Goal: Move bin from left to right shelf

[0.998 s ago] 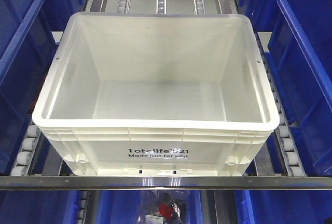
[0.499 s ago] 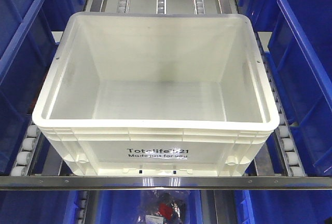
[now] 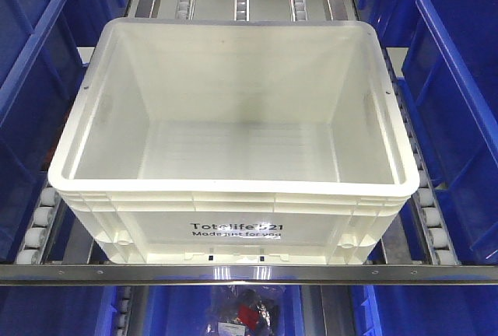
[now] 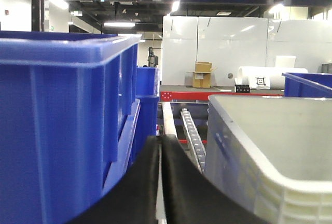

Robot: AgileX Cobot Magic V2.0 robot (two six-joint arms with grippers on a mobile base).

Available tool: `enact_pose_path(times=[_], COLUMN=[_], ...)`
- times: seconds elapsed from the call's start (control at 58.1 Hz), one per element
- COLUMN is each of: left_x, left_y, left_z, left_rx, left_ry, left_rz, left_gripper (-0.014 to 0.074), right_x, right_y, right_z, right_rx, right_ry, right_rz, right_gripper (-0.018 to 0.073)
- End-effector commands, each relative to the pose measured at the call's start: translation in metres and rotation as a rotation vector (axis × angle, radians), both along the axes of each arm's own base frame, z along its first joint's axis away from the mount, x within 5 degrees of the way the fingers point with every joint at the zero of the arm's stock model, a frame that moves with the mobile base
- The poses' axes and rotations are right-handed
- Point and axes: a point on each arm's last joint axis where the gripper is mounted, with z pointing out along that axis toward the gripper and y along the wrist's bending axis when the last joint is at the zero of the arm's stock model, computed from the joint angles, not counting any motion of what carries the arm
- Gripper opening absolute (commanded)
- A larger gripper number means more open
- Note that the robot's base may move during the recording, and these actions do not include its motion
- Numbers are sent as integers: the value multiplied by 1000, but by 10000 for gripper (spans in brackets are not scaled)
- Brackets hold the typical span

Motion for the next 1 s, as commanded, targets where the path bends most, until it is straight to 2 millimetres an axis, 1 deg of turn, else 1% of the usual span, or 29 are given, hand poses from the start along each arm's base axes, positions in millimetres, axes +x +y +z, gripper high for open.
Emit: enact_pose_path(times=[0.0,0.052,0.103,0.12,0.207,0.293,0.344,0.413,0.499,0.74,0.826,0.878,0.981], left_x=[-13,-17,-18,-18,-9,3,9,15,16,16,16,16,16], left_y=[-1,-1,-1,0,1,2,3,4,4,4,4,3,2], left_z=[40,57,71,79,99,108,109,107,106,106,107,107,107], left_rx=[7,7,4,3,-7,-3,21,36,35,23,24,29,33], left_ry=[-190,-197,-157,-139,0,157,233,292,306,305,302,298,299], left_rz=[-10,-6,0,2,14,25,33,37,37,35,34,26,5], left_gripper=[-6,-6,-6,-6,-6,-6,-6,-6,-6,5,46,87,212], right_x=[-8,-10,-9,-9,-1,11,19,26,31,31,31,31,31], right_y=[0,0,-1,-1,-1,-1,-1,-1,0,0,0,0,-1], right_z=[28,42,56,59,83,95,96,93,88,87,87,87,86], right_rx=[10,5,-3,-4,-7,-22,-22,-18,-22,-16,-17,-17,-17], right_ry=[-123,-106,-69,-59,9,87,145,192,231,240,241,241,248], right_rz=[5,-1,-9,-11,-20,-29,-32,-31,-32,-31,-32,-32,-32], right_gripper=[-8,-8,-8,-8,-8,-8,-8,-8,-8,1,34,76,175])
